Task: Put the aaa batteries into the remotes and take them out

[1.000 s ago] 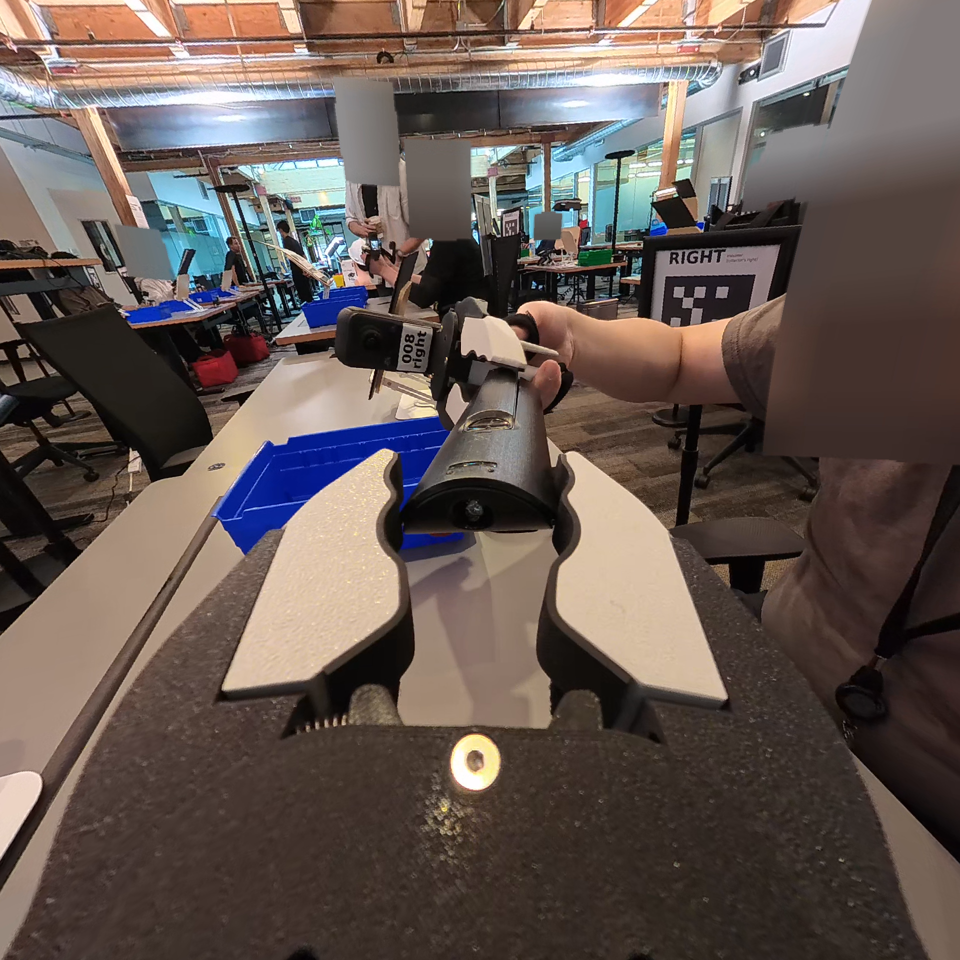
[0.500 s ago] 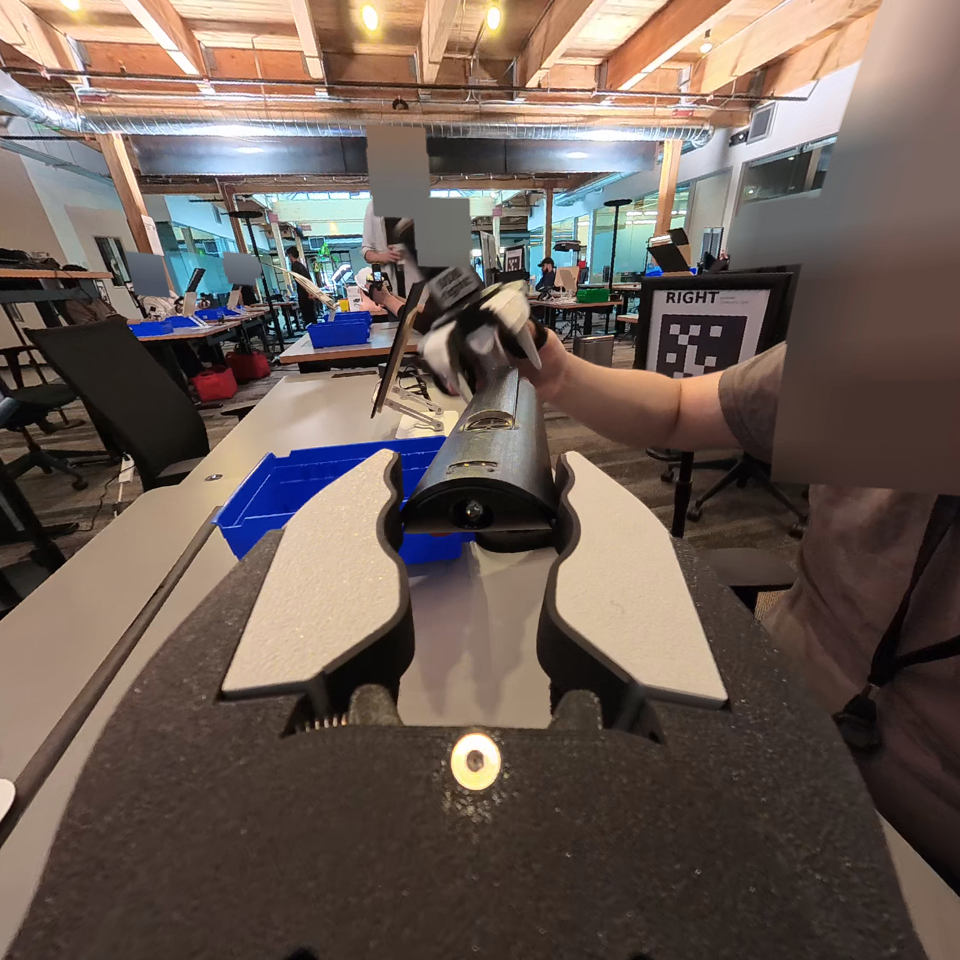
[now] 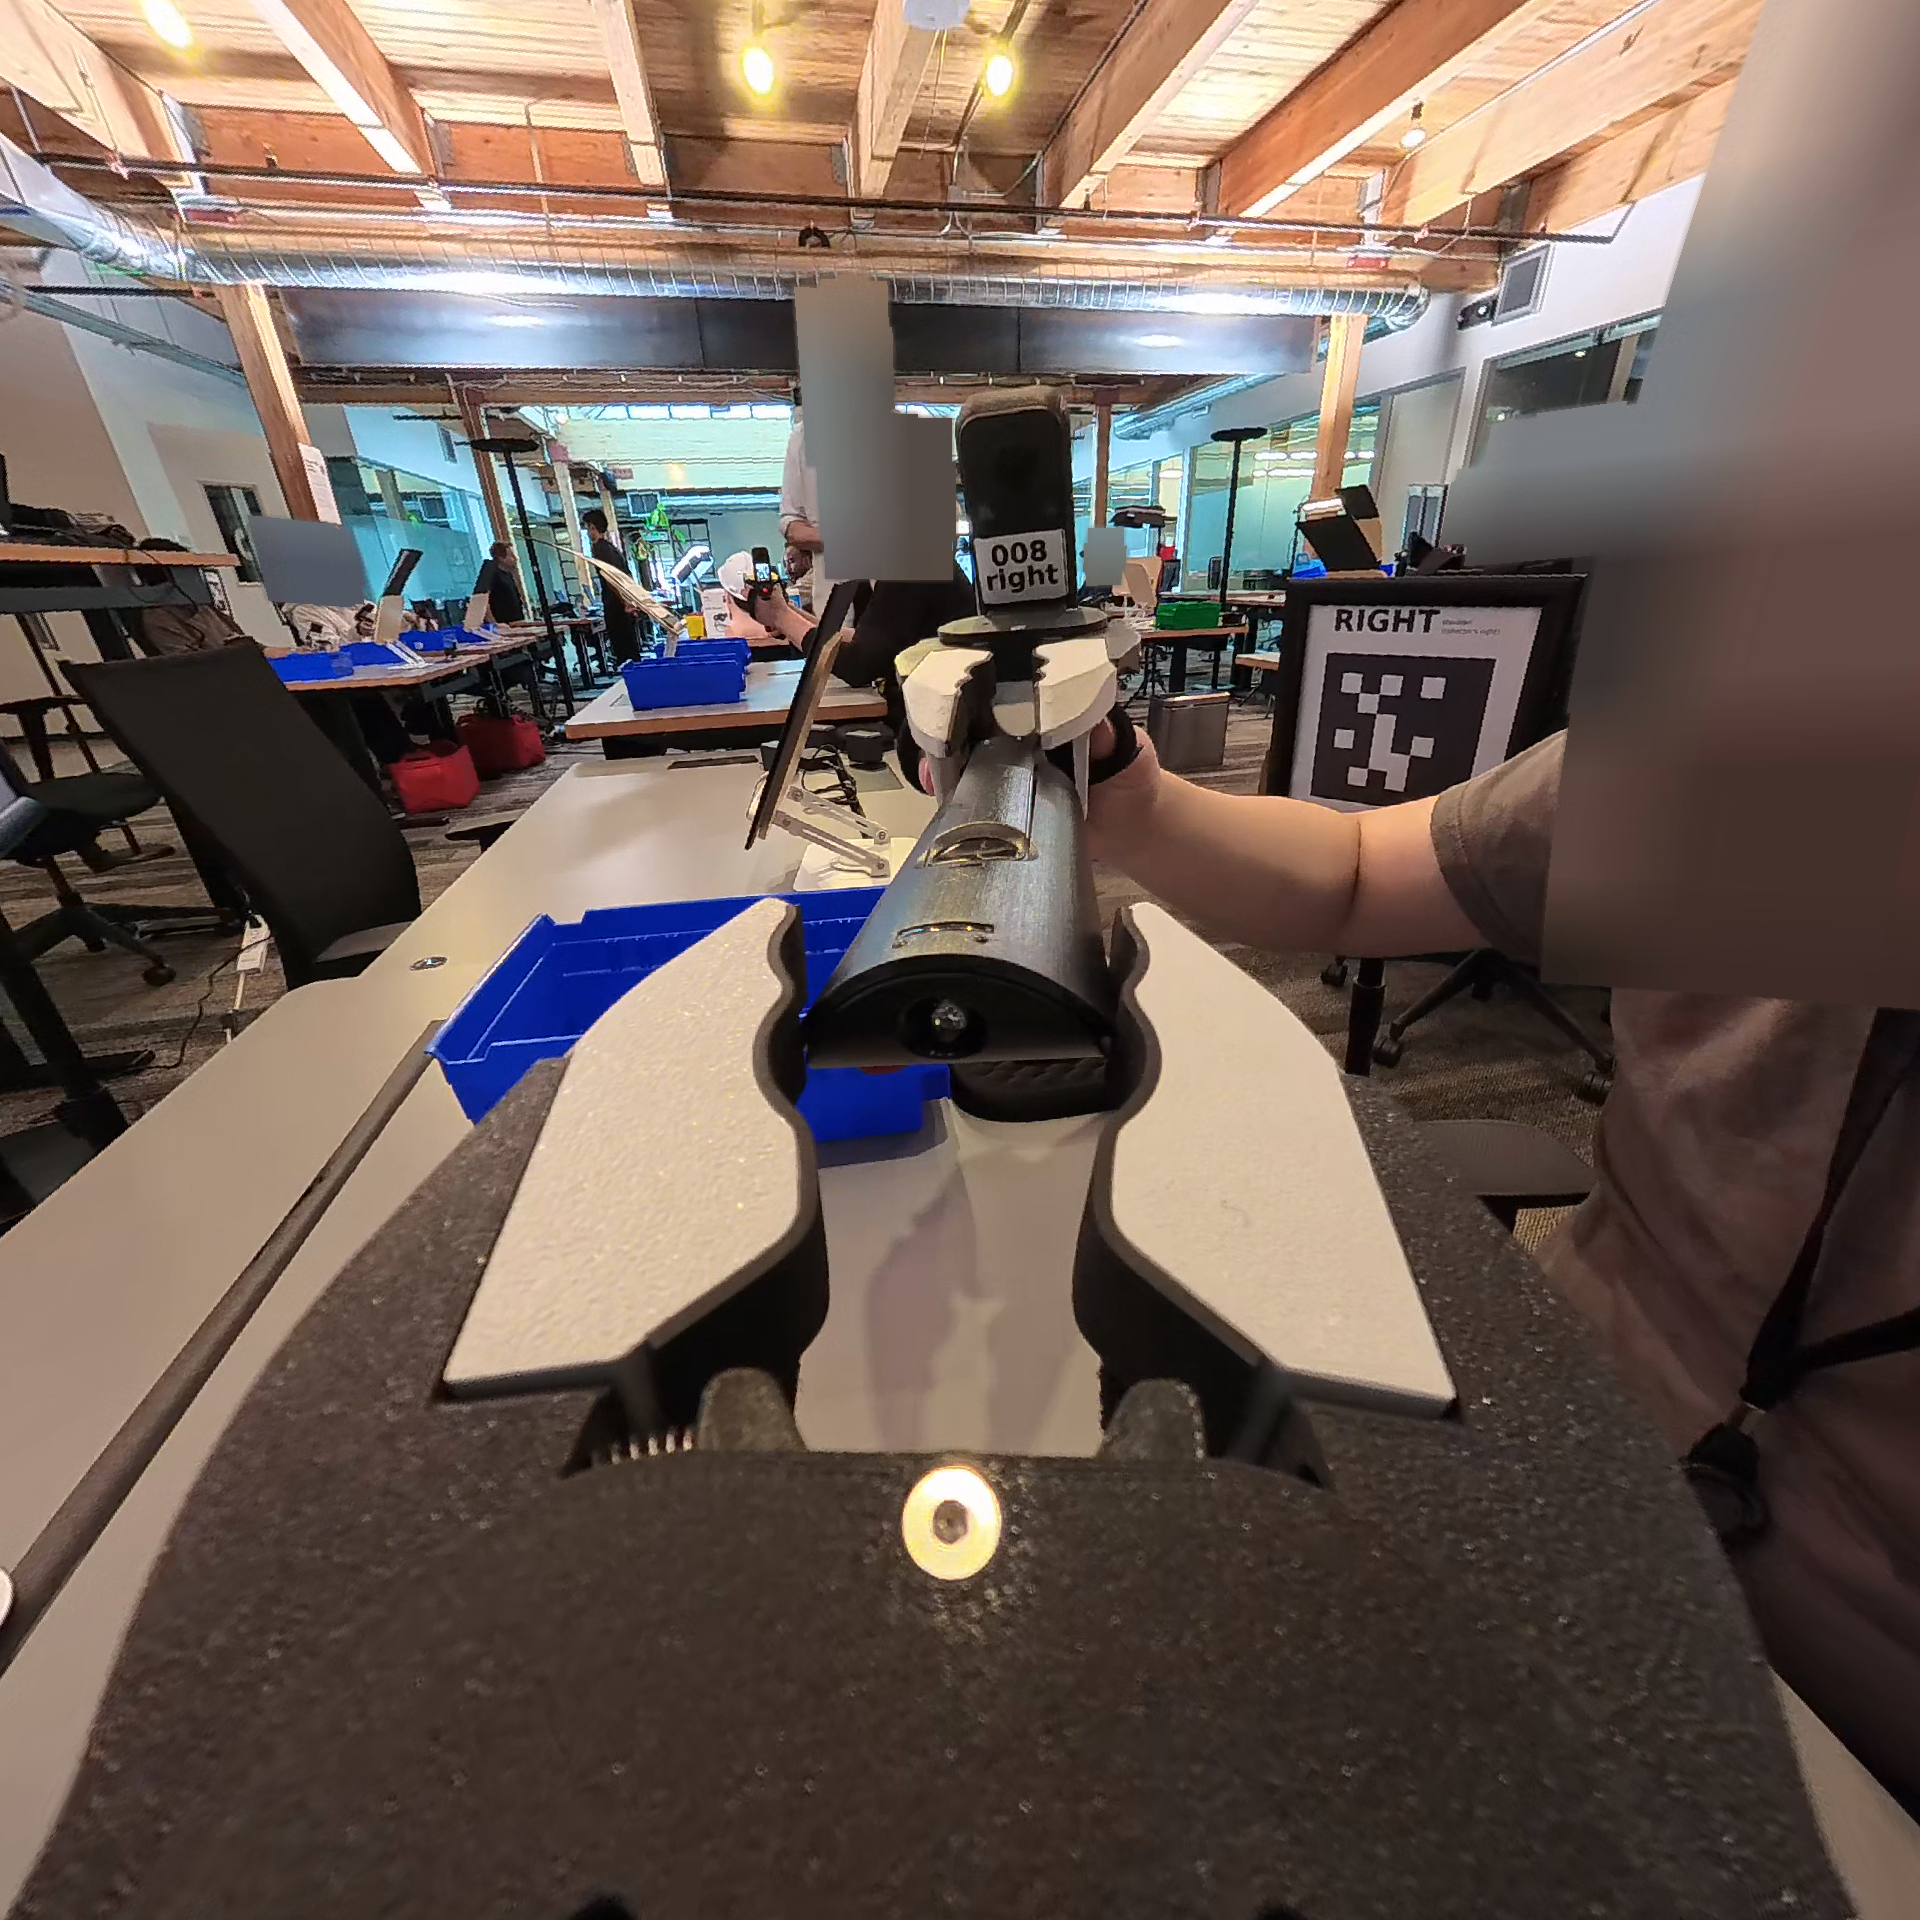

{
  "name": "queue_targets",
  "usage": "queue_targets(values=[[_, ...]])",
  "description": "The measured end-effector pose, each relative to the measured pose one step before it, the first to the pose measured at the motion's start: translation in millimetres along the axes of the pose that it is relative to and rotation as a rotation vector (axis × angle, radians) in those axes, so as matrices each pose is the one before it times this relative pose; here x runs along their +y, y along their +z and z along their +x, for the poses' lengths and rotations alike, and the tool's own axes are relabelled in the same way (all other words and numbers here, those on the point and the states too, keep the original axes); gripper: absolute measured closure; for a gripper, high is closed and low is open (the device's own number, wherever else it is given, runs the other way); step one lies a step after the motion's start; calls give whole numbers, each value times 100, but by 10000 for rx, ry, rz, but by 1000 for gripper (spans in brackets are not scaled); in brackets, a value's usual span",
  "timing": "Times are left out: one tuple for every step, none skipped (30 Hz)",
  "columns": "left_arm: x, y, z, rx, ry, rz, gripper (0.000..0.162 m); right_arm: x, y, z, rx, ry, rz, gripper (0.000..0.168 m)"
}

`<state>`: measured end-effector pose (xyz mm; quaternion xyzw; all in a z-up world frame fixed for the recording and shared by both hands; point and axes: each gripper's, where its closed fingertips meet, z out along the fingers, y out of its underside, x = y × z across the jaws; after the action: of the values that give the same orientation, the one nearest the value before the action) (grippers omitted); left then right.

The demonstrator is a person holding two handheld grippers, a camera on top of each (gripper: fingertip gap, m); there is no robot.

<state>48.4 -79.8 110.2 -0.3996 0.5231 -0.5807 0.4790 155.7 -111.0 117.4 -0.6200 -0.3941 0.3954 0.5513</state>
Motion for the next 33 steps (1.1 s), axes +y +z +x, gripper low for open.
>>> queue_targets(values=[[-9, -17, -62, -35, 3, 12, 106, 72, 35, -1, -11, 14, -29, 142], [23, -13, -49, -25, -5, -10, 106, 32, 13, -60, -38, 5, -10, 145], [13, 3, 3, 24, -18, 6, 106, -32, -4, -52, -25, -20, 28, 147], [-31, 4, 5, 14, -19, 30, 106, -48, -11, -20, 7, -20, 25, 147], [-8, 2, 2, 14, -18, 14, 106, -36, -18, -30, 3, -14, 15, 147], [-2, 0, 12, 18, -11, 9, 106, -7, -6, -31, -8, -4, -9, 147], [-8, 7, 6, 0, 6, 6, 106, 23, -2, -14, 7, 2, -34, 147], [9, 0, 6, -4, 12, -7, 106, 24, -11, 2, 9, -12, -34, 147], [16, 21, 13, 7, -2, -17, 106, 0, -20, -16, 7, -29, -29, 147], [-2, 16, 0, -1, -4, 10, 106, 2, -16, -1, 22, -42, -30, 147], [12, 25, 9, 6, -10, -6, 106, -6, -31, 1, 28, -41, -31, 147], [23, 14, -11, 2, 0, 0, 106, -22, -15, 9, 45, -46, -28, 147], [7, 10, -16, 1, -7, 11, 106, -24, -17, 2, 40, -58, -26, 147], [-20, 5, 33, 41, -26, 22, 106, 7, -5, -48, -1, -47, -45, 147], [-19, 8, 17, 14, -12, 14, 106, 34, -3, -33, 2, -22, -59, 147], [18, 8, -17, -20, 25, -12, 106, 0, -10, 18, 20, -18, -40, 147], [-3, 11, 46, 19, 8, -12, 106, -31, -12, -3, 11, -15, -23, 147], [-13, 1, 31, 23, -15, 3, 106, -38, -18, -9, -3, 31, -25, 147], [7, 3, 17, 8, 5, 2, 106, -82, -4, -16, -24, 90, -8, 147], [29, 0, 34, 36, -16, -20, 106, -156, -23, -21, -25, 127, 20, 147], [33, -12, 6, 2, 9, -18, 106, -235, -56, 20, -2, 133, 45, 147], [-23, -44, -20, -10, -1, 12, 106, -285, -68, 16, -5, 125, 36, 147], [-70, -67, -2, 8, -20, 44, 106, -266, -74, 1, -24, 95, 4, 147], [-147, -77, -6, -5, 4, 89, 106, -218, -46, -17, -23, 30, -26, 147], [-173, -73, 16, 28, -21, 108, 106, -119, -36, -29, -20, -23, -64, 147], [-113, -75, 57, 53, -42, 65, 106, -72, -3, -40, -18, -36, -54, 147], [-43, -47, -19, -19, 12, 10, 106, -36, -8, -21, 12, -18, -33, 147], [11, -46, -47, -53, 36, -28, 106, -26, -19, 16, 35, -9, -16, 147], [2, -25, -42, -39, 22, -19, 106, -45, -54, -4, 23, -19, 29, 147], [-28, -40, 19, 11, -2, 15, 106, -38, -91, -31, -2, -11, 43, 147], [-81, -31, 21, 29, -25, 54, 106, 7, -99, -19, -12, 14, 20, 147], [-105, -34, -19, -9, -5, 70, 106, 4, -120, 11, 7, 11, 33, 147], [-96, -51, -22, -18, 0, 54, 106, -10, -130, 7, 5, -6, 70, 147]])
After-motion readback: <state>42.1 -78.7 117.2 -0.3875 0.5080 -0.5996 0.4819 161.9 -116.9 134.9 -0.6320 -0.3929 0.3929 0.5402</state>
